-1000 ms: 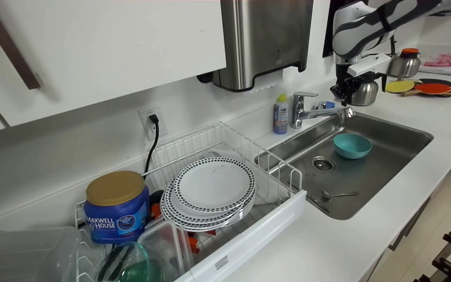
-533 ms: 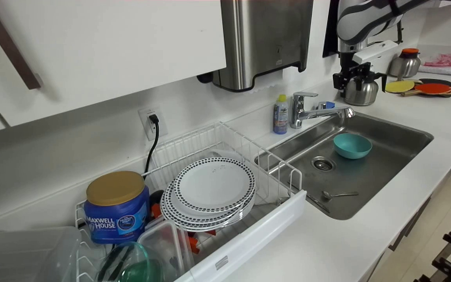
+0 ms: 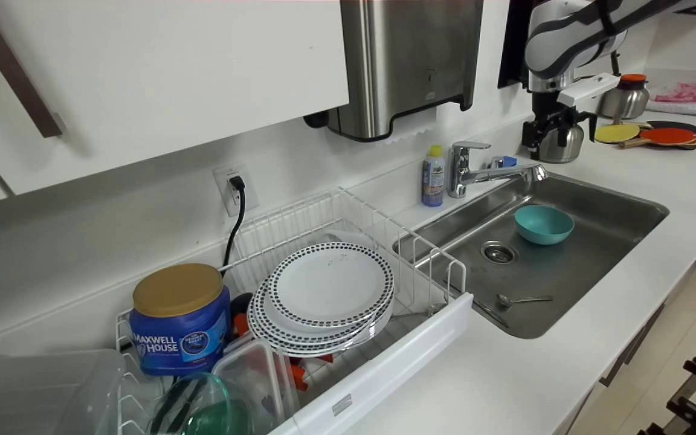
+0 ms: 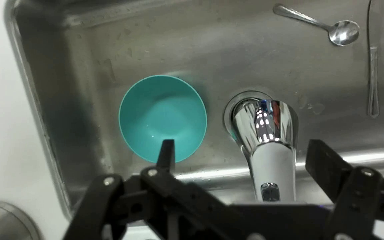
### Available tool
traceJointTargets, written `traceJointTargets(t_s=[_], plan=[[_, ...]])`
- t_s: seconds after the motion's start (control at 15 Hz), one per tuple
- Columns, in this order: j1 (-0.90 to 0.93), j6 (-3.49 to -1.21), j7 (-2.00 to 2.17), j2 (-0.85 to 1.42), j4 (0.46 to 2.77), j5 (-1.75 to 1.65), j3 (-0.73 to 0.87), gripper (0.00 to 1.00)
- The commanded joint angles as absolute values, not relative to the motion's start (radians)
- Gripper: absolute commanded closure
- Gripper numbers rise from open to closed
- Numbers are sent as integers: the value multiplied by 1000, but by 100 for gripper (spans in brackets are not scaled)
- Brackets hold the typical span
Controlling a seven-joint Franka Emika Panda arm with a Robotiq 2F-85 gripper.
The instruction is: Move the faucet spout to the right
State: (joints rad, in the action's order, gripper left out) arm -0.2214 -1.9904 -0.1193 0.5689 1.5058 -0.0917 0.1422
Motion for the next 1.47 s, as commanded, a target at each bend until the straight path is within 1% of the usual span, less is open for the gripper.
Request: traceJointTargets(t_s=[0.0, 0.27, 0.33, 0.4, 0.47, 0.67, 0.8, 1.0, 1.4], plan=[[-254, -1936, -199, 602, 1476, -33, 107, 0], [-262, -1921, -229, 618, 1473, 10, 91, 0], [-261, -1922, -225, 621, 1473, 14, 92, 25], [-260, -1921, -227, 625, 1472, 16, 92, 28], [-259, -1923, -227, 628, 1471, 16, 91, 34], [-256, -1929, -224, 640, 1467, 15, 91, 59], [-255, -1929, -225, 645, 1464, 12, 91, 73], [-254, -1925, -225, 660, 1445, 4, 95, 76], [-244, -1933, -215, 693, 1409, -41, 110, 76]])
